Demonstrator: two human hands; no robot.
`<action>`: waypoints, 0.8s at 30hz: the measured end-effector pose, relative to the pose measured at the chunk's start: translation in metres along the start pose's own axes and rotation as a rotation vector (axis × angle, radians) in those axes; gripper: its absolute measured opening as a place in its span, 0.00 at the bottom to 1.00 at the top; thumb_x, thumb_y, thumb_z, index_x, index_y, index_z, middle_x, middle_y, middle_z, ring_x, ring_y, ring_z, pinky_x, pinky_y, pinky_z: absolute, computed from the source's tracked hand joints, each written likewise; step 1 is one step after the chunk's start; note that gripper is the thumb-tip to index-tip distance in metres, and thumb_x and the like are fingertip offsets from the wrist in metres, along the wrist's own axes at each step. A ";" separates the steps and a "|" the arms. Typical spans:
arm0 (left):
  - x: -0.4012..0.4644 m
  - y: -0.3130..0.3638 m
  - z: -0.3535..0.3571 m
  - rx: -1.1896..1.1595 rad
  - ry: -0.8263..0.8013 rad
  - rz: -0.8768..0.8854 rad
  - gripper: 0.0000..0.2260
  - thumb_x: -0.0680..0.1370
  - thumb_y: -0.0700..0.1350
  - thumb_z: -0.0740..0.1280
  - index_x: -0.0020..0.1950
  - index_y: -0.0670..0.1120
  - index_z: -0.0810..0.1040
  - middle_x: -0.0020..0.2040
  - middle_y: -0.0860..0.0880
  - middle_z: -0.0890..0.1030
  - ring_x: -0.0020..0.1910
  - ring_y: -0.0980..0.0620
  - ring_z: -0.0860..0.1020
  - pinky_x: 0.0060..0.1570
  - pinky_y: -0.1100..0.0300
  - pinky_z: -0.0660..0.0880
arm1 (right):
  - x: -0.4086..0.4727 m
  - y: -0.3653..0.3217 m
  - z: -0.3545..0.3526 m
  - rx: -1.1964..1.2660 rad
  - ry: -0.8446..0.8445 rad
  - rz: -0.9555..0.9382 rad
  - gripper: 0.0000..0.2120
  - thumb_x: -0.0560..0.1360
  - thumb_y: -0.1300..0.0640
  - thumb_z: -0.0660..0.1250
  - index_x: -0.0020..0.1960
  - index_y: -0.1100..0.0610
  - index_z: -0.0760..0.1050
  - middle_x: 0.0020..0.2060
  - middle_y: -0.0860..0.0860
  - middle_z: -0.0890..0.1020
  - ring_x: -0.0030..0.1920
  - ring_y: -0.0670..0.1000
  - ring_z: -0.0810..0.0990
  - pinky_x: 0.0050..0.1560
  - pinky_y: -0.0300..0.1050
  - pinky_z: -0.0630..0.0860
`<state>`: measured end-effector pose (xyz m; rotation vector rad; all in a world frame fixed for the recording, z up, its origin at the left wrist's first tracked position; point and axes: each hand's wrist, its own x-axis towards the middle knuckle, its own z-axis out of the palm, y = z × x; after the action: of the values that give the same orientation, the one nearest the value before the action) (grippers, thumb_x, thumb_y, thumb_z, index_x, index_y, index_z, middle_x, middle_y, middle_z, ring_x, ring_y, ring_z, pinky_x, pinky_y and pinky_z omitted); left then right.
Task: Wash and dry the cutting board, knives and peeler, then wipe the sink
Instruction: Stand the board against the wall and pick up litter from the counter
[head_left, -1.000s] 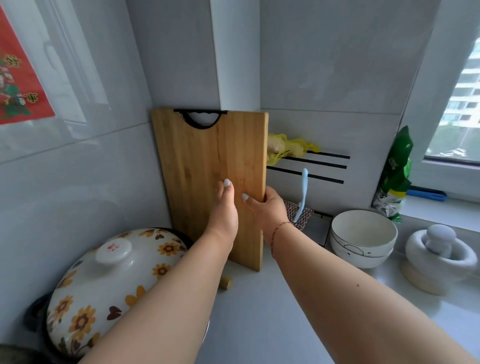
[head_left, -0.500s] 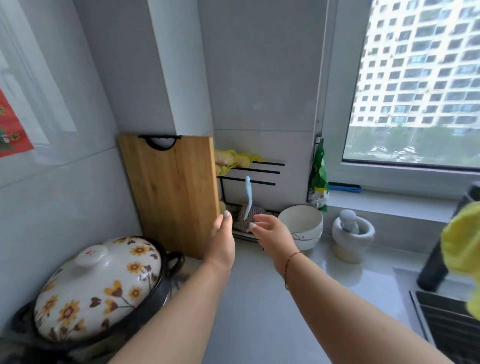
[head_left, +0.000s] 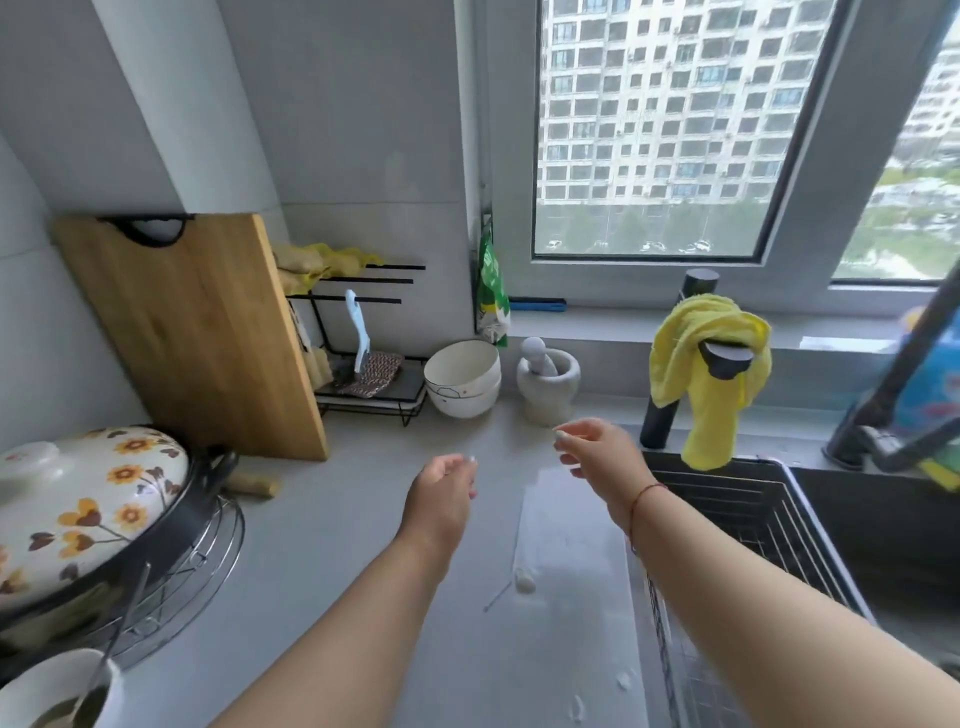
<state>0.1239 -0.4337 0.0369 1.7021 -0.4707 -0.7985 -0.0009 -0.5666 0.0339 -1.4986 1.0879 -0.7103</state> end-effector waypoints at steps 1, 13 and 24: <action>-0.004 -0.006 0.002 0.020 -0.005 -0.013 0.04 0.80 0.47 0.62 0.47 0.49 0.75 0.46 0.48 0.79 0.52 0.46 0.79 0.58 0.48 0.74 | -0.001 0.009 -0.012 -0.038 0.010 0.015 0.05 0.77 0.59 0.66 0.51 0.58 0.78 0.42 0.54 0.81 0.39 0.48 0.78 0.40 0.40 0.73; -0.022 -0.060 0.011 -0.056 0.037 -0.202 0.09 0.79 0.38 0.61 0.39 0.45 0.71 0.40 0.44 0.71 0.41 0.48 0.69 0.36 0.59 0.66 | -0.028 0.087 0.022 -0.759 -0.348 -0.013 0.21 0.68 0.48 0.74 0.58 0.52 0.76 0.46 0.49 0.76 0.46 0.49 0.75 0.46 0.37 0.68; -0.025 -0.075 0.018 -0.395 0.035 -0.458 0.09 0.81 0.40 0.57 0.46 0.37 0.73 0.40 0.40 0.76 0.37 0.44 0.75 0.41 0.53 0.76 | -0.040 0.068 0.031 -0.660 -0.448 -0.231 0.05 0.72 0.56 0.72 0.47 0.55 0.80 0.35 0.45 0.77 0.35 0.47 0.74 0.37 0.36 0.71</action>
<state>0.0867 -0.4084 -0.0305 1.4603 0.1104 -1.1052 -0.0062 -0.5162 -0.0335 -2.2405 0.8390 -0.1315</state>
